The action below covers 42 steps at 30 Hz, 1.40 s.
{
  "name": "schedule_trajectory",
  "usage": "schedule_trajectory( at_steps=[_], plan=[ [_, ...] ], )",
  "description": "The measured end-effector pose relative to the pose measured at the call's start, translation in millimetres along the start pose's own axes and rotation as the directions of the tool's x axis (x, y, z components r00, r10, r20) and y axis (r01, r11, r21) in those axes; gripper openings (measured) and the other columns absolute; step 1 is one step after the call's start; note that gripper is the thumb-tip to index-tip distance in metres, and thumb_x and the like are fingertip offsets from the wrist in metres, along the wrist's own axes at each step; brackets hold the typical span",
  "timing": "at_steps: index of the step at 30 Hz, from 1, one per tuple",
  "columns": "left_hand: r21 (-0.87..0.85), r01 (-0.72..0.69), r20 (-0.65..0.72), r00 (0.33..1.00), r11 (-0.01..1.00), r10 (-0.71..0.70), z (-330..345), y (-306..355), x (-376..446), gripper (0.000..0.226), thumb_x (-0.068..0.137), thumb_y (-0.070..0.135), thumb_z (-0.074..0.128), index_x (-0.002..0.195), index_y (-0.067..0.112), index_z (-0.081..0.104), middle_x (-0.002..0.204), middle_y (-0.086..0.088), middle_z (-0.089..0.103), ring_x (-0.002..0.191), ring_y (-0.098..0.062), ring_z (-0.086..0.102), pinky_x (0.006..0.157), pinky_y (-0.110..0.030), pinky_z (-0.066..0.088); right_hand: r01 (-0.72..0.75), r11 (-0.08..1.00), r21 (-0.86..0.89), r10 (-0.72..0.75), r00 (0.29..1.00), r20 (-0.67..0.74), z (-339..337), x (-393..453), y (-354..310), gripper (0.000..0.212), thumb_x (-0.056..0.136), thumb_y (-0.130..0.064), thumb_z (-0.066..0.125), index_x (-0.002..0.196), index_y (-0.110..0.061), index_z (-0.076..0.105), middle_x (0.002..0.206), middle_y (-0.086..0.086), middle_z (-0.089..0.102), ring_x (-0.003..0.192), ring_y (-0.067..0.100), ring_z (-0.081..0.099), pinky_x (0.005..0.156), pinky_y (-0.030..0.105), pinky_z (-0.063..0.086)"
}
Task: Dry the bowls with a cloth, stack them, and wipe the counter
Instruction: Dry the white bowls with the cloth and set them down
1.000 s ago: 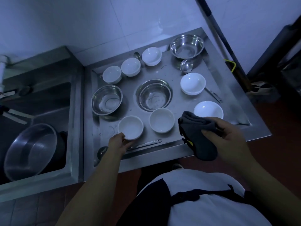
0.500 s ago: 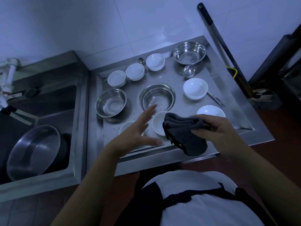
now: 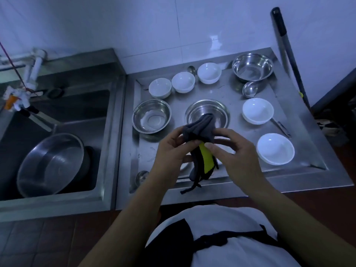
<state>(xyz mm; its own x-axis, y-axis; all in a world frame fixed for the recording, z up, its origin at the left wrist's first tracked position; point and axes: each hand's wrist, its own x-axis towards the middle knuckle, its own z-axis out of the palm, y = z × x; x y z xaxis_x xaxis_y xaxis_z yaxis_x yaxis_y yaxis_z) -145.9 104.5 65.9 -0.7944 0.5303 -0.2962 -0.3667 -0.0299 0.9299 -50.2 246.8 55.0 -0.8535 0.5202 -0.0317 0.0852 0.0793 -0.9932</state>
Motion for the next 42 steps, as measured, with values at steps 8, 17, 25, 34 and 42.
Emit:
schedule_trajectory(
  at_steps=[8, 17, 25, 34, 42],
  plan=[
    [-0.061, 0.105, 0.017, 0.994, 0.993, -0.104, -44, 12, 18, 0.024, 0.096, 0.011, 0.064, 0.12, 0.011, 0.069, 0.102, -0.007, 0.076, 0.094, -0.019, 0.074, 0.076, -0.038, 0.06, -0.02, 0.974, -0.224, 0.016, 1.0, -0.021, 51, 18, -7, 0.029, 0.087, -0.006, 0.076, 0.109, -0.023, 0.07, 0.105, -0.011, 0.07, 0.098, 0.006, 0.068, 0.076, 0.017, 0.056],
    [-0.062, 0.185, 0.06, 0.982, 0.981, -0.182, -72, 6, 42, 0.023, 0.096, 0.003, 0.064, 0.116, 0.01, 0.073, 0.105, -0.012, 0.077, 0.097, -0.022, 0.074, 0.088, -0.044, 0.061, -0.219, 0.966, -0.14, 0.156, 0.92, -0.36, 91, 18, -9, 0.023, 0.092, -0.005, 0.067, 0.094, -0.025, 0.077, 0.086, -0.011, 0.076, 0.079, 0.011, 0.07, 0.076, 0.029, 0.056],
    [-0.157, 0.207, 0.099, 0.976, 0.966, -0.193, -67, 4, 49, 0.027, 0.099, 0.006, 0.061, 0.123, 0.011, 0.071, 0.104, -0.005, 0.078, 0.095, -0.014, 0.071, 0.102, -0.049, 0.053, -0.185, 0.982, 0.042, 0.176, 0.809, -0.561, 141, 22, -25, 0.023, 0.094, 0.002, 0.062, 0.089, -0.015, 0.076, 0.072, -0.01, 0.075, 0.068, 0.003, 0.071, 0.064, 0.018, 0.055],
    [-0.145, 0.327, 0.288, 0.917, 0.934, -0.277, -89, 7, 46, 0.047, 0.092, 0.032, 0.057, 0.127, 0.001, 0.057, 0.111, -0.009, 0.072, 0.103, -0.02, 0.07, 0.091, -0.041, 0.053, -0.23, 0.973, 0.037, 0.216, 0.829, -0.516, 163, 20, -13, 0.017, 0.1, -0.021, 0.061, 0.1, -0.016, 0.078, 0.096, 0.002, 0.075, 0.096, 0.015, 0.069, 0.087, 0.035, 0.054],
    [-0.126, 0.38, 0.521, 0.811, 0.916, -0.265, -127, 12, 44, 0.043, 0.096, 0.024, 0.049, 0.133, 0.007, 0.061, 0.122, -0.004, 0.073, 0.117, -0.012, 0.066, 0.101, -0.034, 0.054, -0.206, 0.966, 0.156, 0.254, 0.868, -0.428, 163, 4, -5, 0.035, 0.086, 0.009, 0.069, 0.116, -0.009, 0.073, 0.103, 0.01, 0.076, 0.095, 0.013, 0.068, 0.091, 0.038, 0.056]
  ],
)
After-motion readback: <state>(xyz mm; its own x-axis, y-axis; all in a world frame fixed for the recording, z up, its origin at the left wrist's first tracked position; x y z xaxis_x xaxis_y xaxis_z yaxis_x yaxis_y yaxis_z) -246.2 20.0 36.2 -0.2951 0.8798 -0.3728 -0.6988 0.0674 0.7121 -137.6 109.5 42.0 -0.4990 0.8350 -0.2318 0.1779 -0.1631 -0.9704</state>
